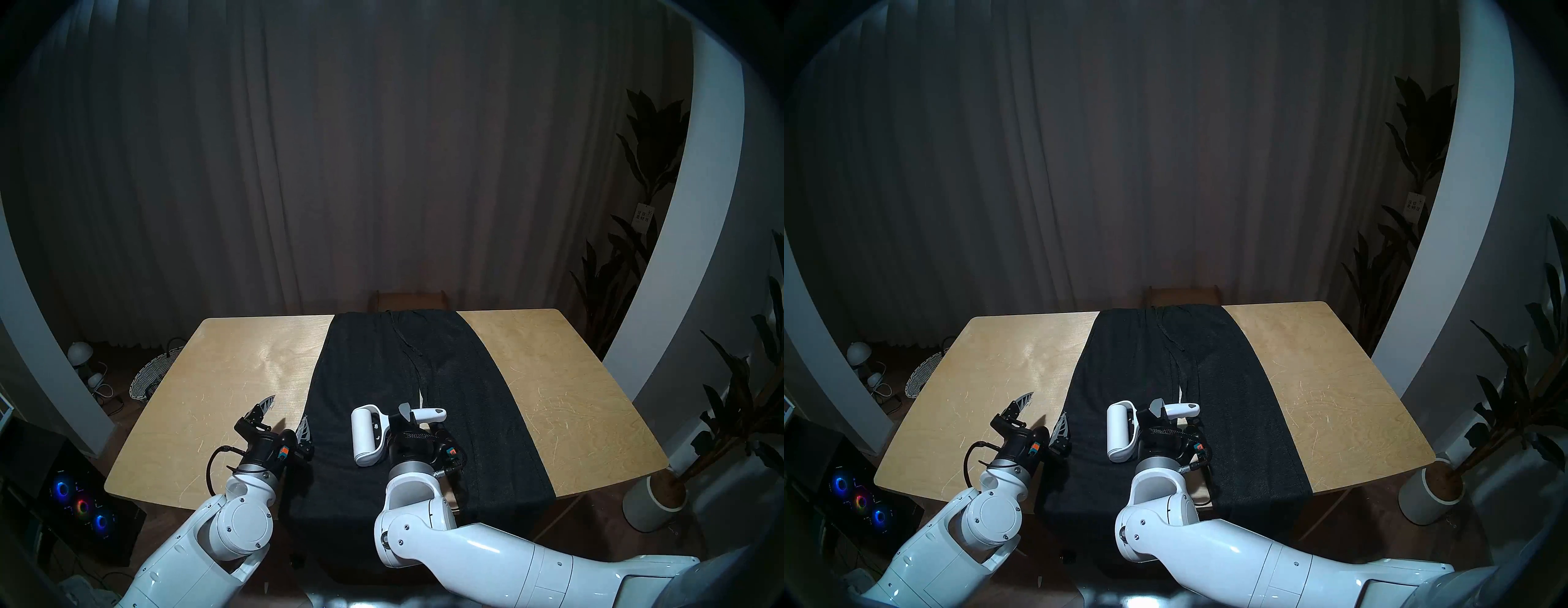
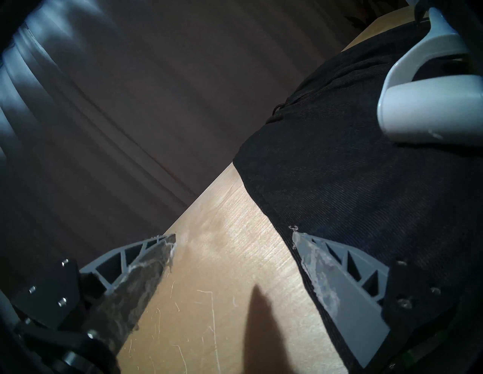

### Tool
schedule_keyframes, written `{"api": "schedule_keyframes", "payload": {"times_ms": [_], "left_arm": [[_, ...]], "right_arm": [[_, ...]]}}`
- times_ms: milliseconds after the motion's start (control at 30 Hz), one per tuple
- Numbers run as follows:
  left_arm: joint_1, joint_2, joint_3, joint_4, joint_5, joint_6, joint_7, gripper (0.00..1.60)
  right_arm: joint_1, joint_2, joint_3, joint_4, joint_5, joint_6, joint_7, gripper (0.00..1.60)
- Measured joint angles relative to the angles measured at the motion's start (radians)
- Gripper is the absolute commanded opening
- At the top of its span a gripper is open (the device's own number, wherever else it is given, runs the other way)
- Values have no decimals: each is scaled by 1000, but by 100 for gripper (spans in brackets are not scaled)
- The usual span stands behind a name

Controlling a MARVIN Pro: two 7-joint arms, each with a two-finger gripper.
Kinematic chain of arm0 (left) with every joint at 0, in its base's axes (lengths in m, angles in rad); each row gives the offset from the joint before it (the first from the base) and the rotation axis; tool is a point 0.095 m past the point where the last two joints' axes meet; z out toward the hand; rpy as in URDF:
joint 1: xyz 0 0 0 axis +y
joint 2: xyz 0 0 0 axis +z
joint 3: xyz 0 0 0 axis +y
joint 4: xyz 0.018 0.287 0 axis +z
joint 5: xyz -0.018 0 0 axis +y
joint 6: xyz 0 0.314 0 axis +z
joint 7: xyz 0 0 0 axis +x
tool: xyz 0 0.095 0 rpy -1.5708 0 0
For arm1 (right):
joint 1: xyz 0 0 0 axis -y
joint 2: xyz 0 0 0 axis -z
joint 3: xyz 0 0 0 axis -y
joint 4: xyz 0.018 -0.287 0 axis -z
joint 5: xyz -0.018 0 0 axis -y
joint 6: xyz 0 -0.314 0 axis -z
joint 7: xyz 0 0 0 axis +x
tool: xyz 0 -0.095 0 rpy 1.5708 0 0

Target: Remove lint and debris from pants with a lint roller

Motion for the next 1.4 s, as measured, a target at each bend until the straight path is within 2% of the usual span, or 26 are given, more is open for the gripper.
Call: {"api": "schedule_keyframes", "payload": {"times_ms": [300,667,933,1167,1400], "left_arm": [[4,4,-14,3,-17,0,-1,160],[5,5,-16,3,-28,0,3,160],[-3,1,-8,5,-26,9,6,160],[-14,-6,-1,9,-20,18,6,160],[-20,-9,3,11,-12,22,6,160]], "right_arm": [[-66,26,81,-64,-50,0,-18,0],[-149,46,177,-162,-111,0,-2,0],[-157,10,236,-275,-151,0,27,0],[-191,-4,302,-327,-189,0,30,0],[-164,-24,247,-326,-186,0,25,0]]}}
